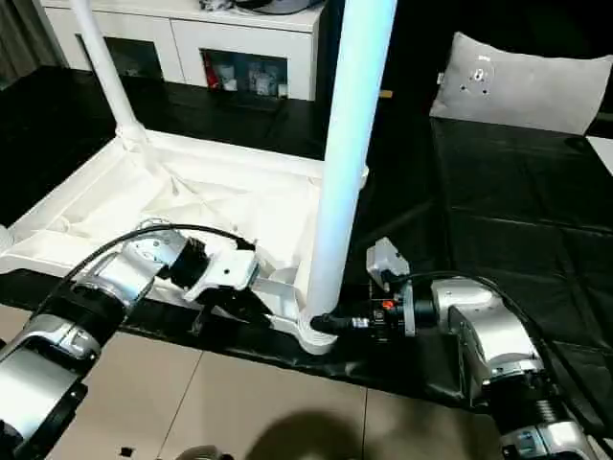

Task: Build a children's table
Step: Rotate leg to tighten

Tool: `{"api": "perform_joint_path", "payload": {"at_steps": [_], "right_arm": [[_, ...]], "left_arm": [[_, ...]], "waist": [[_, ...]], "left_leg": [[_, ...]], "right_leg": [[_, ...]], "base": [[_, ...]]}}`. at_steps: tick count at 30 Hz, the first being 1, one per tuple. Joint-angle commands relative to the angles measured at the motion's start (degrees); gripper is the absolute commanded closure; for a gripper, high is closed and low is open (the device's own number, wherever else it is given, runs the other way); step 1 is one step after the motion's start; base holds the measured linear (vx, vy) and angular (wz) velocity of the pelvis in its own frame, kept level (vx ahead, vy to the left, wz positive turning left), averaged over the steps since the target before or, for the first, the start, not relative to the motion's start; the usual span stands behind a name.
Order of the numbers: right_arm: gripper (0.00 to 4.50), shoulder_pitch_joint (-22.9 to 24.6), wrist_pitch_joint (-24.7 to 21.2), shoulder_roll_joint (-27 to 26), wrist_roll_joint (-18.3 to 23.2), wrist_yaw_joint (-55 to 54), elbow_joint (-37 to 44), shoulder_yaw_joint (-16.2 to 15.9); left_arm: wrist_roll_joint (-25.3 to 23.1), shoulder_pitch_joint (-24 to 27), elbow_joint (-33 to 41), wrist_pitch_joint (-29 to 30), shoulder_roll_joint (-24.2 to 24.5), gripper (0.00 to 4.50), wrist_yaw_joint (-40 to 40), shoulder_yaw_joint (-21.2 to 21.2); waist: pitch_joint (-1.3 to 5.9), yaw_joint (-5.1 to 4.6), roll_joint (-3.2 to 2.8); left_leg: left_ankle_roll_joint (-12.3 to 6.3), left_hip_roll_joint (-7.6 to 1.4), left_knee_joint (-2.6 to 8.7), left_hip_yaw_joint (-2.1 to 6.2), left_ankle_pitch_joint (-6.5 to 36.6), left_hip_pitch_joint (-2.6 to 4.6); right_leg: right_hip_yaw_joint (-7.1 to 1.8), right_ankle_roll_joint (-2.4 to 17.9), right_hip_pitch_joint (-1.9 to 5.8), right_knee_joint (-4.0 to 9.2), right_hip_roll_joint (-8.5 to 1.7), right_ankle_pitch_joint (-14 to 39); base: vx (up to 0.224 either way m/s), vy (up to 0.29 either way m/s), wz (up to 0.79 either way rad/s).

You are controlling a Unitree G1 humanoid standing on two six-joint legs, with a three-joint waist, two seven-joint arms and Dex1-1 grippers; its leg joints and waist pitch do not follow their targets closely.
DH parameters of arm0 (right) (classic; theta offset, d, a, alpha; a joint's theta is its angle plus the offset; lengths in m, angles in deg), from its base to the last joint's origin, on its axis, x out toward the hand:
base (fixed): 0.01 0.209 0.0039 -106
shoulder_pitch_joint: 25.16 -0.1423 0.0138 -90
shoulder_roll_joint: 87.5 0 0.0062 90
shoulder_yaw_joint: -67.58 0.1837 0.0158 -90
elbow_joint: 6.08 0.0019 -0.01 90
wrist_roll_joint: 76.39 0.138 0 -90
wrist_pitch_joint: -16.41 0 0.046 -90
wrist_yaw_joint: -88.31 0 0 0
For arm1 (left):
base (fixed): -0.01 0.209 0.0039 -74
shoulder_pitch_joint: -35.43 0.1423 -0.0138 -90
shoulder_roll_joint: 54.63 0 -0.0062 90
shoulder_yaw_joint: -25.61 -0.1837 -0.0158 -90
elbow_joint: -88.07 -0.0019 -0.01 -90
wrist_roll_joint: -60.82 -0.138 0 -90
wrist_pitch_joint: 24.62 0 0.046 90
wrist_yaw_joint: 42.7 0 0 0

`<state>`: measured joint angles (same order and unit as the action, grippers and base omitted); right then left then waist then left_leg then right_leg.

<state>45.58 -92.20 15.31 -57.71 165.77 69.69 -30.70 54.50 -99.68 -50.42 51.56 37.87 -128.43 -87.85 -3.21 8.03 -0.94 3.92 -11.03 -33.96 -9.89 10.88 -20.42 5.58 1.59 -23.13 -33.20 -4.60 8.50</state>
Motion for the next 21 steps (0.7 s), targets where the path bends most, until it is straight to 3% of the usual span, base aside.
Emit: {"api": "perform_joint_path", "payload": {"at_steps": [1, 5, 6, 10, 12, 13, 15, 20, 21], "right_arm": [[2.47, 0.55, -1.97, -1.80, 3.38, -2.25, 2.22, 1.36], [2.48, 1.45, -2.85, -4.37, 2.79, -8.03, 3.69, 2.19], [2.48, 1.00, -2.28, -7.53, -0.64, -16.30, 2.93, 2.53], [2.51, -0.99, -2.93, -14.17, -3.70, -30.24, 0.99, 4.73], [2.52, -2.29, -3.03, -17.32, -5.10, -37.03, -0.07, 6.04], [2.52, -3.22, -3.08, -19.21, -6.80, -42.17, -0.89, 6.50], [2.53, -4.69, -3.38, -22.88, -8.78, -50.96, -2.04, 7.60], [2.53, -5.22, -0.58, -24.61, -12.55, -54.47, -2.27, 6.43], [2.20, -5.19, 0.01, -24.62, -12.60, -54.31, -2.31, 6.36]], "left_arm": [[0.02, -0.41, 0.95, 2.51, -1.30, 4.50, 2.48, 0.02], [-0.29, -1.22, 0.01, 7.46, -3.39, 4.50, 10.42, 2.15], [-0.31, -1.80, -0.33, 11.35, -5.21, 4.50, 15.91, 3.53], [-0.34, -2.90, -1.17, 16.74, -8.71, 4.50, 24.19, 5.32], [-0.48, -3.33, -1.44, 18.58, -10.51, 4.50, 27.78, 6.05], [-0.66, -3.70, -1.64, 19.90, -11.85, 4.50, 30.88, 6.64], [-1.24, -4.26, -1.76, 21.82, -14.04, 4.50, 35.91, 7.26], [-2.02, -4.68, -1.86, 21.66, -15.62, 4.50, 39.23, 7.53], [-2.19, -4.69, -1.82, 21.24, -15.58, 4.50, 39.31, 7.45]], "waist": [[4.38, -0.17, 0.50], [4.05, -0.49, 0.60], [4.00, -0.52, 0.67], [3.88, -2.55, 0.80], [4.06, -3.18, 0.84], [4.12, -3.54, 0.54], [4.32, -3.95, 0.68], [4.67, -4.10, 0.31], [4.66, -4.09, 0.16]], "left_leg": [[-4.10, -2.50, 3.73, 0.32, 8.75, 0.30], [-2.74, -2.19, 3.94, 0.39, 10.67, 0.42], [-2.53, -2.03, 3.93, 0.34, 11.29, 0.60], [-0.86, -1.44, 4.11, 0.75, 11.95, 0.40], [-1.66, -1.34, 4.02, 0.75, 10.90, 0.01], [-1.79, -1.45, 3.94, 0.67, 10.28, 0.10], [-1.91, -1.33, 3.85, 0.62, 9.08, 0.06], [-3.89, -1.55, 3.68, 0.54, 5.68, -0.16], [-4.44, -1.58, 3.62, 0.51, 5.46, -0.19]], "right_leg": [[-2.80, 10.48, 3.40, 3.52, -4.31, 16.59], [-2.56, 8.88, 3.33, 4.23, -4.31, 21.86], [-2.52, 7.85, 3.24, 4.61, -4.31, 24.51], [-2.09, 5.16, 3.22, 5.33, -4.29, 29.27], [-2.17, 5.47, 3.48, 5.18, -4.18, 27.24], [-2.33, 6.51, 3.12, 4.91, -4.07, 24.93], [-2.40, 7.66, 3.23, 4.54, -3.94, 21.94], [-2.74, 10.96, 3.56, 3.39, -3.83, 11.49], [-2.75, 11.53, 3.63, 3.30, -3.82, 9.76]], "base": [[0.000, 0.000, 0.00], [0.000, 0.000, 0.00], [0.000, 0.000, 0.00], [0.000, 0.000, 0.00], [0.000, 0.000, 0.00], [0.000, 0.000, 0.00], [0.000, 0.000, 0.00], [0.000, 0.000, 0.00], [0.000, 0.000, 0.00]]}}
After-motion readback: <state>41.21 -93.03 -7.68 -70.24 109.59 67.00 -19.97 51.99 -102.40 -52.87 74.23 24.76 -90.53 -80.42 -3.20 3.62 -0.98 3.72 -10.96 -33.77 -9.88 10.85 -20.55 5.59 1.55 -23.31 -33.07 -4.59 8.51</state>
